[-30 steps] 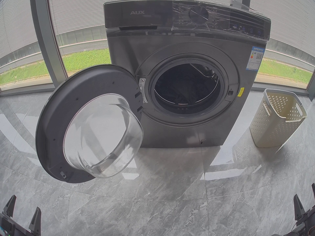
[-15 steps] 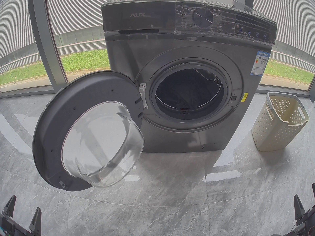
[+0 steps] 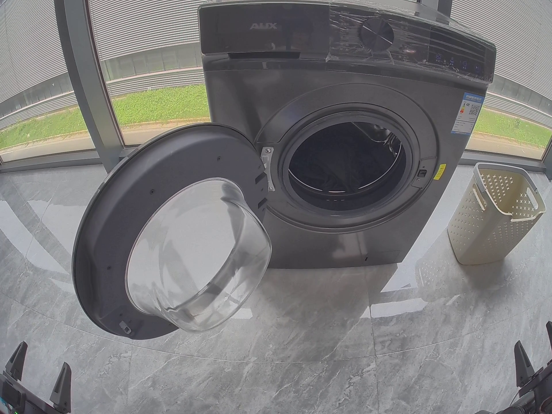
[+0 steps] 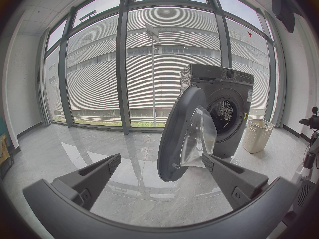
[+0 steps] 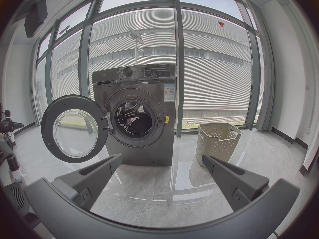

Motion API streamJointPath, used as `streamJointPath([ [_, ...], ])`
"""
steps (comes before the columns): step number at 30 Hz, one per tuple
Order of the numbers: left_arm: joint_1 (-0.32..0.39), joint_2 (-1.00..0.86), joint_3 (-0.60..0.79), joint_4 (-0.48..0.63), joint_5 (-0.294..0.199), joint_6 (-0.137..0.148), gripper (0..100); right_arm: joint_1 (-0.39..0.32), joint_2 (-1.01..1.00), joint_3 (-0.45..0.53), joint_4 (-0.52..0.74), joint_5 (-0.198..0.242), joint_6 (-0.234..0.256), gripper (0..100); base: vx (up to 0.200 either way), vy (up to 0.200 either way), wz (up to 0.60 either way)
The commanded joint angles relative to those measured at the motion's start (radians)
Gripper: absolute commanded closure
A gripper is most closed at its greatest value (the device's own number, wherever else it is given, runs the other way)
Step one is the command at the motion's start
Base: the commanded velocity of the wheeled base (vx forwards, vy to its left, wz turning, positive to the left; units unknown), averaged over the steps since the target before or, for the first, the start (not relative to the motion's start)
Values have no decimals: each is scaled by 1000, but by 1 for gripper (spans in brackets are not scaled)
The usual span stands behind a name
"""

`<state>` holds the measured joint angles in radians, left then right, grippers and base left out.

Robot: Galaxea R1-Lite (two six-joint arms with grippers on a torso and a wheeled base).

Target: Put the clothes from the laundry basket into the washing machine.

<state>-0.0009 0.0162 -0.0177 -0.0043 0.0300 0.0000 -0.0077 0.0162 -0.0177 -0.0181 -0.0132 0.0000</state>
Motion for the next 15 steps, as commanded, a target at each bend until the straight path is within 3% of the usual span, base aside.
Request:
streamJointPath([
  [1,2,-16,18,0,1,-3,0,0,-16,18,0,-1,0,0,0,0,0],
  [8,2,-16,18,-3,2,2,0,0,-16,18,0,-1,0,0,0,0,0],
  [11,2,-16,-21,-33,11,-20,0,0,-16,18,0,-1,0,0,0,0,0],
  [12,1,42,-200,-51,5,-43,0,0,-16,18,0,-1,0,0,0,0,0],
  [15,-19,130,-280,-16,4,-48,0,-2,-16,18,0,-1,0,0,0,0,0],
])
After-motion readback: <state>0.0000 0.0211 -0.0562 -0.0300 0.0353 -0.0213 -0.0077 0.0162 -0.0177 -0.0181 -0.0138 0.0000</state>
